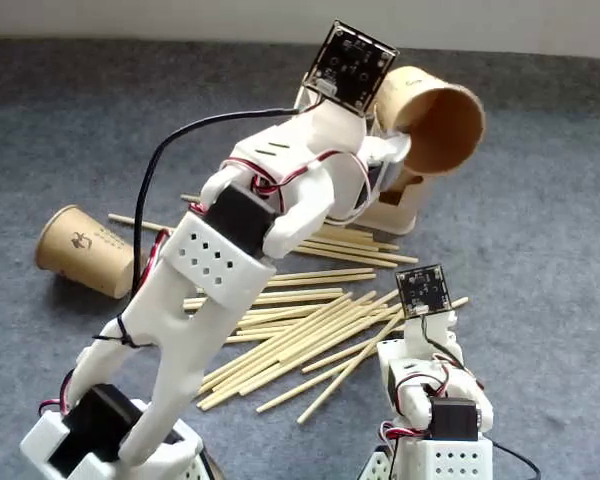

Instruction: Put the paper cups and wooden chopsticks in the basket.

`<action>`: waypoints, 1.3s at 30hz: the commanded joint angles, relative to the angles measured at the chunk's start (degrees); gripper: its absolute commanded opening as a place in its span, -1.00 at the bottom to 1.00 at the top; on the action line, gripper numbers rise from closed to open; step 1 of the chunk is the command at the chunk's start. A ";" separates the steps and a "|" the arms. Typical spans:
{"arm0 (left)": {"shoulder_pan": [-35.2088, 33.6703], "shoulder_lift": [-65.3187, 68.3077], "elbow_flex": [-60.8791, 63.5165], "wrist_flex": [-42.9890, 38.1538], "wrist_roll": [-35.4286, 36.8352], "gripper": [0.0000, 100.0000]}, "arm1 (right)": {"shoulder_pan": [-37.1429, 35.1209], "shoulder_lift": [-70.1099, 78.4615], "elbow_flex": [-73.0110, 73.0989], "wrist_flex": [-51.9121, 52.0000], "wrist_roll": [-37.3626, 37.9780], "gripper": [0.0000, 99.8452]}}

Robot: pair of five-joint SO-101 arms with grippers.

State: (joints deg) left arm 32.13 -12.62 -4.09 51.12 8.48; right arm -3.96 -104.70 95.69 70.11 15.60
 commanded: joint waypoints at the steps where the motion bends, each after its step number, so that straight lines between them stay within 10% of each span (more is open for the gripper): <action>1: -2.15 0.40 -5.23 -1.32 2.99 -0.63 | 0.48 -0.57 8.84 -1.19 0.44 -0.99; 39: -9.54 6.55 -11.03 -1.32 3.25 -0.64 | 0.48 -0.57 8.84 -1.19 0.44 -0.99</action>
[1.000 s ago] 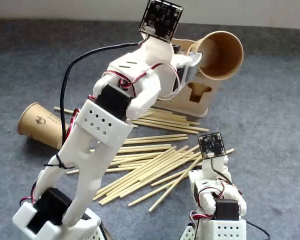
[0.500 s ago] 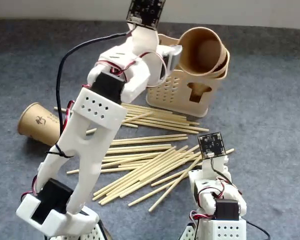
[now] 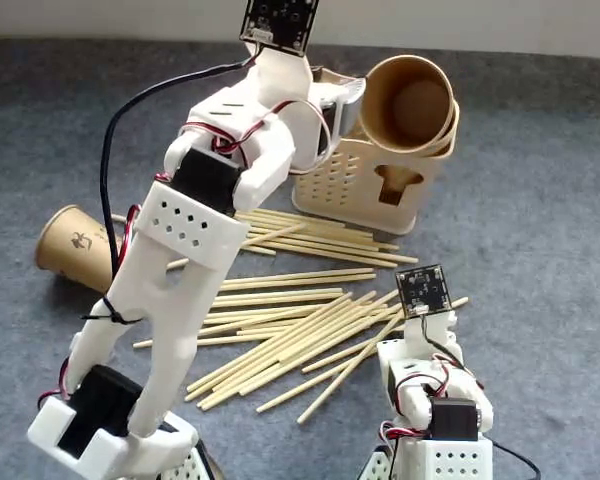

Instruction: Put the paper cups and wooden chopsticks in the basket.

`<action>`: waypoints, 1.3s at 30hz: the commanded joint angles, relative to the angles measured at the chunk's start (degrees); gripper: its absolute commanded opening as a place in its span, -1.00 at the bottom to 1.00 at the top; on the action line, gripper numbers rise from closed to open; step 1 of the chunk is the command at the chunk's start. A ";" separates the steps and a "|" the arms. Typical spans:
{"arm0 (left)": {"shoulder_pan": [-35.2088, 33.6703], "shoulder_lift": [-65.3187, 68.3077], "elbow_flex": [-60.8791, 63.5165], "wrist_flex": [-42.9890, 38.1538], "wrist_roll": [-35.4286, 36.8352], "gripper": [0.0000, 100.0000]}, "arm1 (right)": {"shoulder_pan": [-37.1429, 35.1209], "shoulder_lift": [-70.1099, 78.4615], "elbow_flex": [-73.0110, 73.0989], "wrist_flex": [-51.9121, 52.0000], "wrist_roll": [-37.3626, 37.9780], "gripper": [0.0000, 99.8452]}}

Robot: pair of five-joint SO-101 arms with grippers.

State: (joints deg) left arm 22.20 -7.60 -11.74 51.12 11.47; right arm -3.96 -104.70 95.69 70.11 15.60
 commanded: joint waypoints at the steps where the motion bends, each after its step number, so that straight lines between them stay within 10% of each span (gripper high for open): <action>1: 0.40 2.68 -3.38 -1.32 0.26 -0.64 | 0.48 -0.57 8.84 -1.19 0.44 -0.99; 39: 8.22 16.92 -12.18 -18.37 -0.09 -0.68 | 0.48 -0.57 8.84 -1.19 0.44 -0.99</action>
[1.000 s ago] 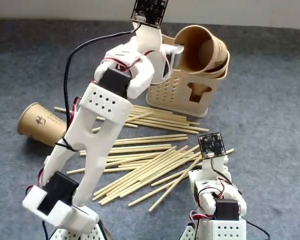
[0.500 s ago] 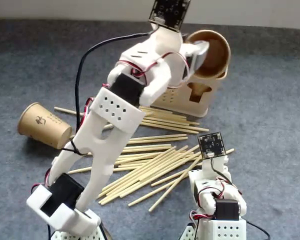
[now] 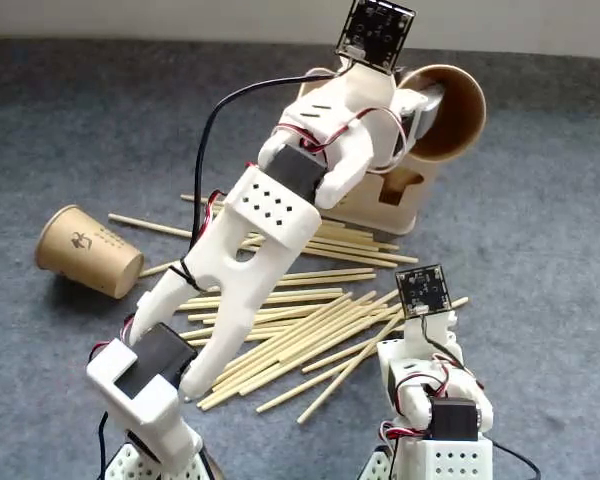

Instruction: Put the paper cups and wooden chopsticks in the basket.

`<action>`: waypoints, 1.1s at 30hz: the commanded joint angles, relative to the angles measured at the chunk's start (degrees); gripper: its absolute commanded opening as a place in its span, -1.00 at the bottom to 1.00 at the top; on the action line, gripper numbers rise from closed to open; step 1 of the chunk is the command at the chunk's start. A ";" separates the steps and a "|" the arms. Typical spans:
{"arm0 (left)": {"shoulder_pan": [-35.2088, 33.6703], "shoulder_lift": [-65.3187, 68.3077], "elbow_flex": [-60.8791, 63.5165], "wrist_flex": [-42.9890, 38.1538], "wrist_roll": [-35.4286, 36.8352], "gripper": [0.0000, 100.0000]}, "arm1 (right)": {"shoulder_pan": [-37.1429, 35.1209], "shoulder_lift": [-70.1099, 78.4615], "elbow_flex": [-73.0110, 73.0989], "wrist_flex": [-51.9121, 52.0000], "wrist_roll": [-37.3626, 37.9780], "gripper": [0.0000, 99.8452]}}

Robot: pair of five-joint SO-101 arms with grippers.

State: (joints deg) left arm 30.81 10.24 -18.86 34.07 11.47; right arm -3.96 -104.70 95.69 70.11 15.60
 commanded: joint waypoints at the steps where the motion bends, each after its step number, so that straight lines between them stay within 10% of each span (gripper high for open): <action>1: -1.01 -0.48 -6.46 -1.23 -0.09 -0.73 | 0.48 -0.57 8.84 -1.19 0.44 -0.99; 18: -2.15 -0.84 -10.77 -0.53 -0.09 -0.84 | 0.48 -0.57 8.84 -1.19 0.44 -0.99; 33: -5.05 -16.13 -13.41 38.59 -13.89 -0.84 | 0.48 -0.57 8.84 -1.19 0.44 -0.99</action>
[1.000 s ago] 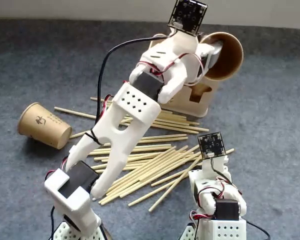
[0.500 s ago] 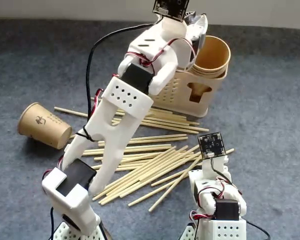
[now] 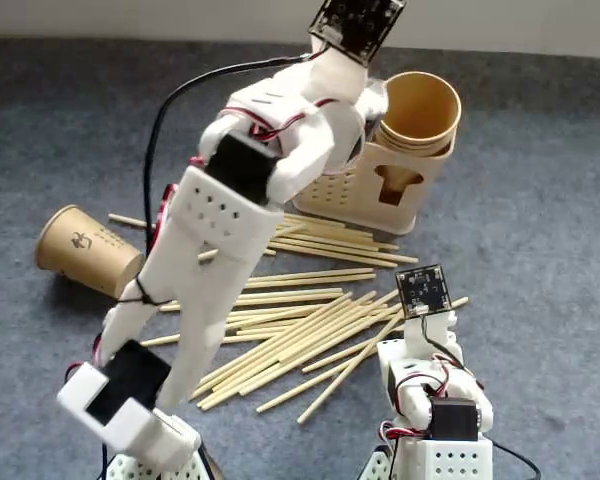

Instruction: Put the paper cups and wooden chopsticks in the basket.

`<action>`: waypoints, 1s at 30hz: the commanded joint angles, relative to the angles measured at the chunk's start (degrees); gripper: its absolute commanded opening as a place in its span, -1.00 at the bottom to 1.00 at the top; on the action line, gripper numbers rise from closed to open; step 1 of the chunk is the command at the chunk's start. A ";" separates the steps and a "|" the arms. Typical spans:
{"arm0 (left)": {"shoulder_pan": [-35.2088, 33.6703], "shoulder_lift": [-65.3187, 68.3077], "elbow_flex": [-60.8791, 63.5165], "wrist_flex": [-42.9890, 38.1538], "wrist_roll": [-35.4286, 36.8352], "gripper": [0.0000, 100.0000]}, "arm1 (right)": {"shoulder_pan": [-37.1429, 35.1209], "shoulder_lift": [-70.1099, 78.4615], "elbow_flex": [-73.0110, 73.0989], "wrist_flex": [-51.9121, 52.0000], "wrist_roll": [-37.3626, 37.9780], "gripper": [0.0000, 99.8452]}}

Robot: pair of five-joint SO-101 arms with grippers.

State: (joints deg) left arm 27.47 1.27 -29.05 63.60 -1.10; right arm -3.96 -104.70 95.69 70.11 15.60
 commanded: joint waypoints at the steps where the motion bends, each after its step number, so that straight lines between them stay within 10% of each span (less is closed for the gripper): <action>1: -3.03 -8.48 -3.30 11.78 -1.23 -0.84 | 0.48 -0.57 8.84 -1.19 0.44 -0.99; 12: -29.05 -18.51 -2.86 36.31 -4.22 -0.64 | 0.48 -0.57 8.84 -1.19 0.44 -0.99; 19: -51.82 -16.92 5.58 37.27 -10.02 -0.45 | 0.48 -0.57 8.84 -1.19 0.44 -0.99; 30: -60.35 0.66 10.42 37.27 -20.75 -0.47 | 0.48 -0.57 8.84 -1.19 0.44 -0.99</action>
State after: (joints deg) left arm -32.13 -1.27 -18.51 100.53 -20.26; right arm -3.96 -104.70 95.69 70.11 15.60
